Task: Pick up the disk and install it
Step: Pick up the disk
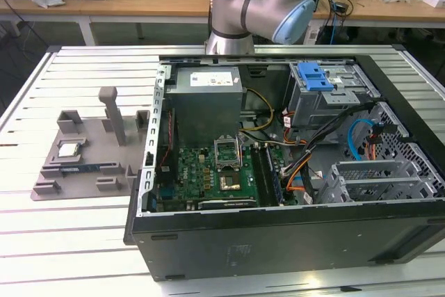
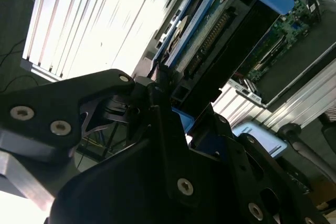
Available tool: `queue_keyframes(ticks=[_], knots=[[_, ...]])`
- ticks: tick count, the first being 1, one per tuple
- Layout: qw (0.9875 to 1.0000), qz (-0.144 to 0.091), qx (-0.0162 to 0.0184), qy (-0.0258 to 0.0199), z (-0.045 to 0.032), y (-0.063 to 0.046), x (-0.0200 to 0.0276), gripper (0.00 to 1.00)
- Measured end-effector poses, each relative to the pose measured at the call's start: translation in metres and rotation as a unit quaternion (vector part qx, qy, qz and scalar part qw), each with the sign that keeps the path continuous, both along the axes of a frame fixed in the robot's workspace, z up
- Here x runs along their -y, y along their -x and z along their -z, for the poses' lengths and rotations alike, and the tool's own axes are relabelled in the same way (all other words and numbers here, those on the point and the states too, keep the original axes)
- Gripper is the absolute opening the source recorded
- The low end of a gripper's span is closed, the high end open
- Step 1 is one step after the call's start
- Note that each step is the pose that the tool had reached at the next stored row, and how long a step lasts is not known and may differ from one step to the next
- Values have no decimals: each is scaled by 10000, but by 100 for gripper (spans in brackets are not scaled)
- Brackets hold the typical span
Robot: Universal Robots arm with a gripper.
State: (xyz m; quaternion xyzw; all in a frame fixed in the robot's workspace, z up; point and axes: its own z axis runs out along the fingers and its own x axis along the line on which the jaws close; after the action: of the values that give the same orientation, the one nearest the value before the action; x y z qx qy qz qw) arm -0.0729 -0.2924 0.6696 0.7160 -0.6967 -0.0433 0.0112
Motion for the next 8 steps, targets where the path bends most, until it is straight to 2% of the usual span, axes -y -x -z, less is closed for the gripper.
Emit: queue_keyframes(ticks=[8], knots=[[10000,-8,-41,0,1,-381,-2,37]])
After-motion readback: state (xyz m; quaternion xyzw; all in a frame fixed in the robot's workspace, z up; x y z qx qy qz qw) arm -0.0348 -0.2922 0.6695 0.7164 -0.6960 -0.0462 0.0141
